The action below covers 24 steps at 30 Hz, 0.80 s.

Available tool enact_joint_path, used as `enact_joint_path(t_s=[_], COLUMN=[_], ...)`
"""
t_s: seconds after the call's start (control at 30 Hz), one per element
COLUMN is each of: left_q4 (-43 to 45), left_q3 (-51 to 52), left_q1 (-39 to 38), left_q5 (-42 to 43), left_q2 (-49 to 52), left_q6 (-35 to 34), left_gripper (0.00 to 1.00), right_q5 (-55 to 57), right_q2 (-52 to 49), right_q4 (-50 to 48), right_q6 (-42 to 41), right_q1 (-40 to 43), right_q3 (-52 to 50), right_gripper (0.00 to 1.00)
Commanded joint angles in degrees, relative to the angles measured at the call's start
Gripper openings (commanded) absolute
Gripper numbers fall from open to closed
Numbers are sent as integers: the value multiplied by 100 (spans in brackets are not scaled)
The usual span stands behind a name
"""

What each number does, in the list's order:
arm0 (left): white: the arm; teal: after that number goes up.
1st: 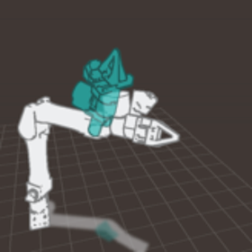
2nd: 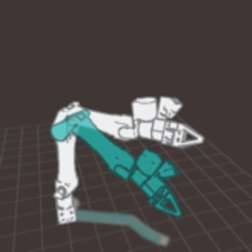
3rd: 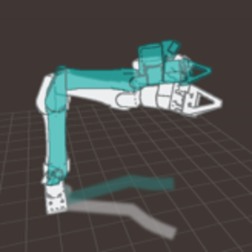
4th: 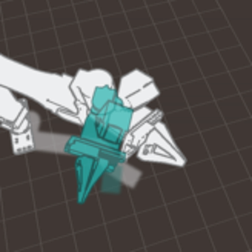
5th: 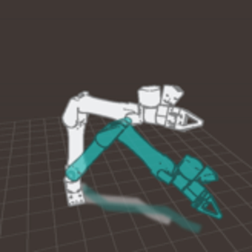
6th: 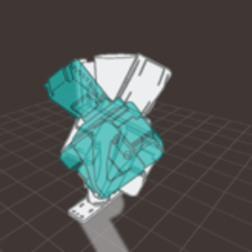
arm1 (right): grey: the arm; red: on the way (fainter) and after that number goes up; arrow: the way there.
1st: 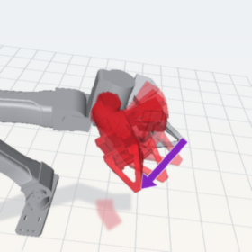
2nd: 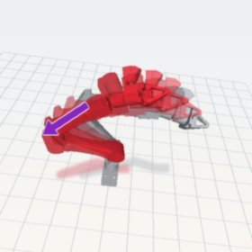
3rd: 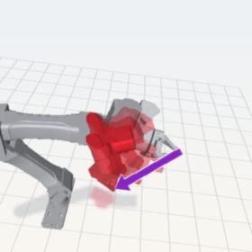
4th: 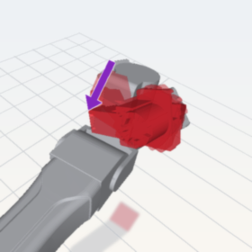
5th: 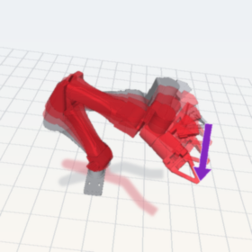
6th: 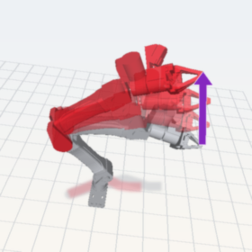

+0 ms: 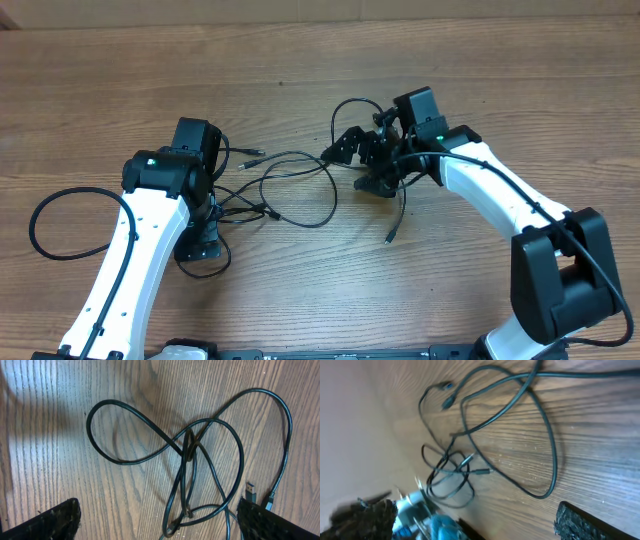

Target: Untangle cables

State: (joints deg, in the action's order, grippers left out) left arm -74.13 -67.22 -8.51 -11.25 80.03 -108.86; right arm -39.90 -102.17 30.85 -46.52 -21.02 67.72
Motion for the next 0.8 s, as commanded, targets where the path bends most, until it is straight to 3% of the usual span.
enact_joint_path(t_s=[0.0,0.17,0.4,0.77], left_q4=[-20,-20,-20,-20], left_q3=[-118,-118,-118,-118], left_q1=[24,24,24,24], left_q5=[-118,-118,-118,-118], left_q2=[-138,-138,-138,-138], left_q6=[131,131,131,133], left_gripper=[100,100,100,100], right_q5=[951,2105,3998,3886], right_q2=[-7,-7,-46,-990], right_q4=[-52,-358,-798,-1663], right_q6=[-1217,-2100,-2124,-2721], right_q1=[-299,-879,-1762,-1980], right_q3=[-26,-26,-26,-26], right_gripper=[100,100,100,100])
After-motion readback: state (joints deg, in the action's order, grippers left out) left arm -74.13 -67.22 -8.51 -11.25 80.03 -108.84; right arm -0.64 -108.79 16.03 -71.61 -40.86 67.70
